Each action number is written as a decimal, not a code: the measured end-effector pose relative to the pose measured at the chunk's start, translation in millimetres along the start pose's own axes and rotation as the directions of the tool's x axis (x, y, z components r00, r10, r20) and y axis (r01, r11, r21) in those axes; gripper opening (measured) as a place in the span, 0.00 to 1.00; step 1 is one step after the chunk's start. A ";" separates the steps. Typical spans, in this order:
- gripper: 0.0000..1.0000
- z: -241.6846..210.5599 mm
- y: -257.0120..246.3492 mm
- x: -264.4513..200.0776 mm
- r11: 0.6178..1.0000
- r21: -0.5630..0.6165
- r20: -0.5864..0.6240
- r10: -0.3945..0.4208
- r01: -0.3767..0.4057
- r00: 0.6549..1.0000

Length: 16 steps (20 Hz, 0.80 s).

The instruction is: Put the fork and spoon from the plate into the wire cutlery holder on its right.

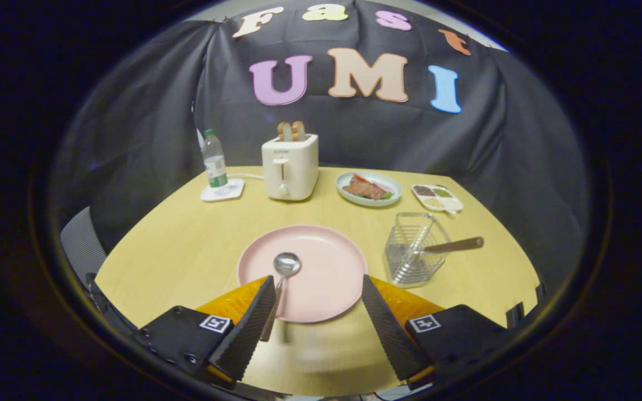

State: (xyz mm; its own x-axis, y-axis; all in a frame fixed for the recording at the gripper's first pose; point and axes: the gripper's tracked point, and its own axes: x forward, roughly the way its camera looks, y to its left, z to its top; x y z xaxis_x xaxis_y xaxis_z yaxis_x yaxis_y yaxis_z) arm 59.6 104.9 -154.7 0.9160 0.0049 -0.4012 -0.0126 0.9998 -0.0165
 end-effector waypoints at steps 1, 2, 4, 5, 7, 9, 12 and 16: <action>1.00 -8.2 6.6 1.2 1.000 -0.003 -0.017 0.015 -0.015 1.000; 1.00 -13.9 10.0 1.4 1.000 -0.006 -0.032 0.022 -0.022 0.999; 1.00 -23.7 17.1 6.1 0.999 0.000 -0.057 0.035 -0.035 0.998; 1.00 -30.1 20.3 8.1 0.999 0.006 -0.075 0.040 -0.040 0.996; 1.00 -42.2 24.9 11.7 0.999 0.025 -0.109 0.048 -0.045 0.993; 1.00 -50.7 28.6 14.4 0.998 0.040 -0.132 0.053 -0.048 0.990; 0.94 -58.2 35.2 17.9 0.997 0.052 -0.150 0.064 -0.056 0.987; 0.69 -57.6 38.2 21.0 0.998 0.037 -0.145 0.054 -0.049 0.988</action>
State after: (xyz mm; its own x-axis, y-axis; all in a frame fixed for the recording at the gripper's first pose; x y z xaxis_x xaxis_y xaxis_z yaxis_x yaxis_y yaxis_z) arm 55.3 142.1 -216.5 0.8461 0.0556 -0.5302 -0.0423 0.9984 0.0372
